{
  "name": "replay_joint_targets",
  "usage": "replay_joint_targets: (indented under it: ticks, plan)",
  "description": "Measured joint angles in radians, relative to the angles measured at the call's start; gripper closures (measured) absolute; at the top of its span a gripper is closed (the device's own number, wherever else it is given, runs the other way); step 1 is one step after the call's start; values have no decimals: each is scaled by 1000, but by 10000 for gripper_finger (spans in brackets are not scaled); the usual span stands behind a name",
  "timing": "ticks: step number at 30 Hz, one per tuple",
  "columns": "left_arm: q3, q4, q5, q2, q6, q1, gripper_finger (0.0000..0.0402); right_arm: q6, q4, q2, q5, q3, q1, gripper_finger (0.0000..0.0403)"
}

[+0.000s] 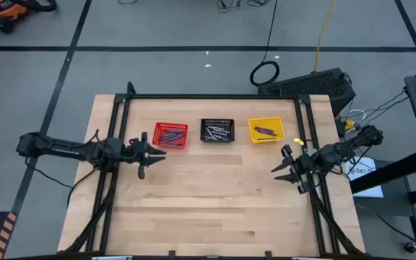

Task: Sort crayons
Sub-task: Return to Home Position

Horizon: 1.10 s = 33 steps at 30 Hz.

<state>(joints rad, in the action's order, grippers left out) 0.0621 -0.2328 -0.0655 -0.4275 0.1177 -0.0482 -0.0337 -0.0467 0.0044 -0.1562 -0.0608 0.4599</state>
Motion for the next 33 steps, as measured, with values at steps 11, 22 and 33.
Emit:
replay_joint_targets:
  ticks: [11,22,33]
  plan:
    - [-55,1,8,21,-53,-64,317,-28,-40,0,-1,42,0,293]
    - [-55,12,8,21,-14,-72,317,41,-3,6,1,43,0,293]
    - [-56,11,8,21,59,-72,317,24,5,10,4,45,0,293]
